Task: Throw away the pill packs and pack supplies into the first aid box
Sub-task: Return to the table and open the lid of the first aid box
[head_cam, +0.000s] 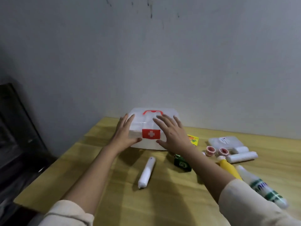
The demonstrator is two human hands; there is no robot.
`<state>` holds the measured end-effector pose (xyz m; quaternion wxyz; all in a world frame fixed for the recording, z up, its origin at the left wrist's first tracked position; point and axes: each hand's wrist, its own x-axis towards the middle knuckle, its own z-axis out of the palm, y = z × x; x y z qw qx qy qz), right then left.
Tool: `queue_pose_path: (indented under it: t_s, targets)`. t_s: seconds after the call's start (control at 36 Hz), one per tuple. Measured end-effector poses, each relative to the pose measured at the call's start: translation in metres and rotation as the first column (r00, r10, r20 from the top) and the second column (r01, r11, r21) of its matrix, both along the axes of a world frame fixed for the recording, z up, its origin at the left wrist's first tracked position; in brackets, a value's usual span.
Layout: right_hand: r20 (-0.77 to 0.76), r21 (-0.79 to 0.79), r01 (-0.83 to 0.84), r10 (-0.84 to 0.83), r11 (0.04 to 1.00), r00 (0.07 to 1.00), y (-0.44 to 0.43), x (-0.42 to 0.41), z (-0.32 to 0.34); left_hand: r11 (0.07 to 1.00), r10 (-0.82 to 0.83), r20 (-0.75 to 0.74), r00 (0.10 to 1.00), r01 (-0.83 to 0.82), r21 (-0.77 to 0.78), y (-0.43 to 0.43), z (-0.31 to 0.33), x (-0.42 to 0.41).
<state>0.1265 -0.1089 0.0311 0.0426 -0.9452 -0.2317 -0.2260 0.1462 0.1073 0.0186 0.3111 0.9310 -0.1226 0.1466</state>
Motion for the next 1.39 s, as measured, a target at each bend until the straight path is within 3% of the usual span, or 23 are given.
queue_pose_path:
  t_s: [0.19, 0.39, 0.58, 0.92, 1.06, 1.25, 1.39]
  targets:
    - [0.206, 0.018, -0.065, 0.060, 0.998, 0.977, -0.005, 0.012, -0.016, 0.995, 0.002, 0.092, 0.996, 0.008, -0.104, -0.008, -0.009, 0.004]
    - [0.276, 0.142, -0.219, 0.174, 0.965, 0.945, -0.013, 0.007, -0.021, 0.989, 0.011, 0.147, 0.989, 0.011, -0.148, -0.011, -0.015, -0.001]
    - [0.169, 0.365, -0.228, 0.177, 0.903, 0.970, -0.014, 0.004, -0.011, 0.981, 0.022, 0.107, 0.994, -0.001, -0.192, -0.022, -0.014, -0.011]
    - [0.098, 0.495, -0.191, 0.164, 0.848, 0.982, -0.009, 0.006, 0.018, 0.882, 0.052, -0.107, 0.993, -0.096, -0.461, -0.031, -0.013, -0.014]
    - [0.085, 0.577, -0.192, 0.176, 0.794, 0.981, -0.011, 0.012, 0.042, 0.855, 0.027, -0.109, 0.994, -0.080, -0.513, -0.032, -0.014, -0.013]
    - [0.115, 0.573, -0.131, 0.078, 0.809, 0.990, -0.007, 0.029, 0.075, 0.856, 0.066, -0.092, 0.994, -0.103, -0.507, -0.037, -0.011, -0.018]
    - [0.206, 0.546, -0.007, -0.126, 0.838, 0.970, 0.001, 0.048, 0.084, 0.839, 0.051, -0.072, 0.996, -0.082, -0.538, -0.036, -0.012, -0.019]
